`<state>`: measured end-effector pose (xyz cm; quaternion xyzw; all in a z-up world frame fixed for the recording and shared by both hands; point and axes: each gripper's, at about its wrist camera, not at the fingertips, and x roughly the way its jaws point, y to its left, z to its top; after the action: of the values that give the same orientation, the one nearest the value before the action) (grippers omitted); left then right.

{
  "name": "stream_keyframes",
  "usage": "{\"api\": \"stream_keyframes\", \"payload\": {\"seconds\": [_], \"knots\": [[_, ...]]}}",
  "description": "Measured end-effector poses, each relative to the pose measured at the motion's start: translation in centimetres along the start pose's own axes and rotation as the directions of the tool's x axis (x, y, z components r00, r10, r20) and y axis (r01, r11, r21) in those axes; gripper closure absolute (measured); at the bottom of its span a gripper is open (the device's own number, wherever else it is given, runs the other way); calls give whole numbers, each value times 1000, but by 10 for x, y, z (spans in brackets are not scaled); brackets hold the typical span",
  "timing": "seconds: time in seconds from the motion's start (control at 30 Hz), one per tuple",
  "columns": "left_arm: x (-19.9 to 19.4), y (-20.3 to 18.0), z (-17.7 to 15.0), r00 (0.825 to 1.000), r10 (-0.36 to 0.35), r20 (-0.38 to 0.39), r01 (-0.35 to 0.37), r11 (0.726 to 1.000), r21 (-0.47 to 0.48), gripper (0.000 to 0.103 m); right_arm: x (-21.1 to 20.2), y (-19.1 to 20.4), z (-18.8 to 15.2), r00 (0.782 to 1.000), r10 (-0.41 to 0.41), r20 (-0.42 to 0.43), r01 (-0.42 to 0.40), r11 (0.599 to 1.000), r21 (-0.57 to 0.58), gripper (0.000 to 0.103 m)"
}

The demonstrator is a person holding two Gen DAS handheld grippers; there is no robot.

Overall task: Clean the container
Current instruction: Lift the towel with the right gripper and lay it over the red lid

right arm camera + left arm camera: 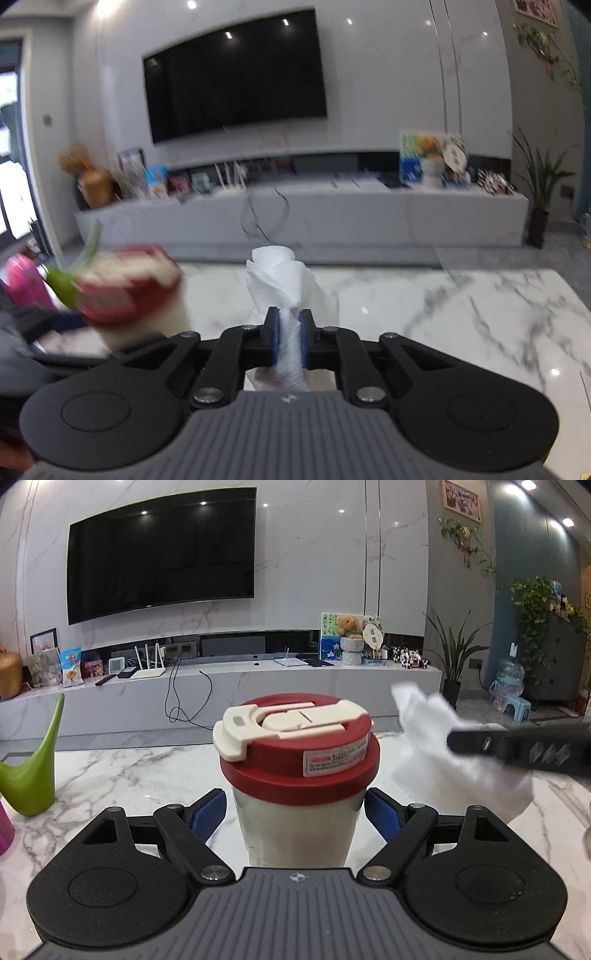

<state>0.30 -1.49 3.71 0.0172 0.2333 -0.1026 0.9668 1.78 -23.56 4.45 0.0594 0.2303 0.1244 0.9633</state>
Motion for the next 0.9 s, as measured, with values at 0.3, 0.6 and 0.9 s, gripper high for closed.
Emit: {"api": "stream_keyframes", "payload": {"seconds": [0.3, 0.6, 0.9], "knots": [[0, 6, 4, 999, -27, 17, 27, 1000, 10, 23, -35, 29, 52, 974, 193, 117, -197, 980, 25, 91], [5, 16, 3, 998, -66, 11, 65, 998, 25, 24, -11, 58, 88, 906, 421, 35, -423, 900, 105, 91], [7, 23, 1, 996, -85, 9, 85, 996, 22, 25, 19, 74, 81, 915, 396, -76, -384, 913, 138, 91]]}}
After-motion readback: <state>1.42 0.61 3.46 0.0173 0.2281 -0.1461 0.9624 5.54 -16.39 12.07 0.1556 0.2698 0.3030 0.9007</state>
